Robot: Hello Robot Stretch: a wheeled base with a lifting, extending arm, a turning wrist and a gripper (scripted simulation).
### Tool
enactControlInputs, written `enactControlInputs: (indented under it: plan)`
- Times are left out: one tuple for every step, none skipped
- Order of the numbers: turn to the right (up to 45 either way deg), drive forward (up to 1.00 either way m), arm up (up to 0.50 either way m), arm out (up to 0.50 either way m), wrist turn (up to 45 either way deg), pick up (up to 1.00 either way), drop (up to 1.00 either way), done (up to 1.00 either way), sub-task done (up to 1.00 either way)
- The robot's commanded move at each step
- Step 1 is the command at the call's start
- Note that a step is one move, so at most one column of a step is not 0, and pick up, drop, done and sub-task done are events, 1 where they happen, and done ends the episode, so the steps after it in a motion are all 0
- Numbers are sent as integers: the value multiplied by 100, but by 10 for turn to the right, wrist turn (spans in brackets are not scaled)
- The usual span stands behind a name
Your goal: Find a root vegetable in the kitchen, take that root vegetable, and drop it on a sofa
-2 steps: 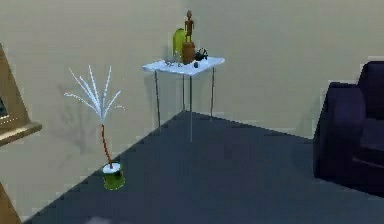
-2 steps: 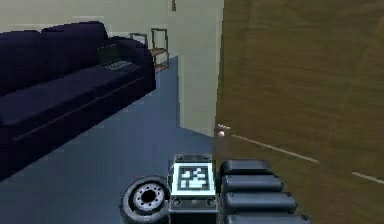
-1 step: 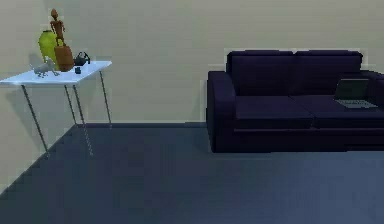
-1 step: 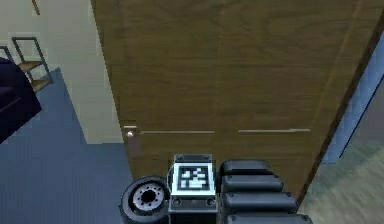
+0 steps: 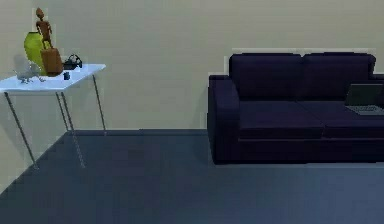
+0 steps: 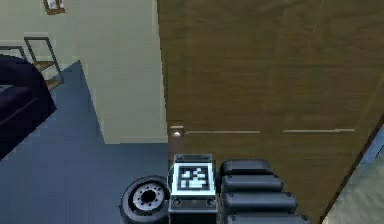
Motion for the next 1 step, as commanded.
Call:
enactControlInputs:
  plan:
    - [150, 0, 0, 0, 0, 0, 0, 0, 0]
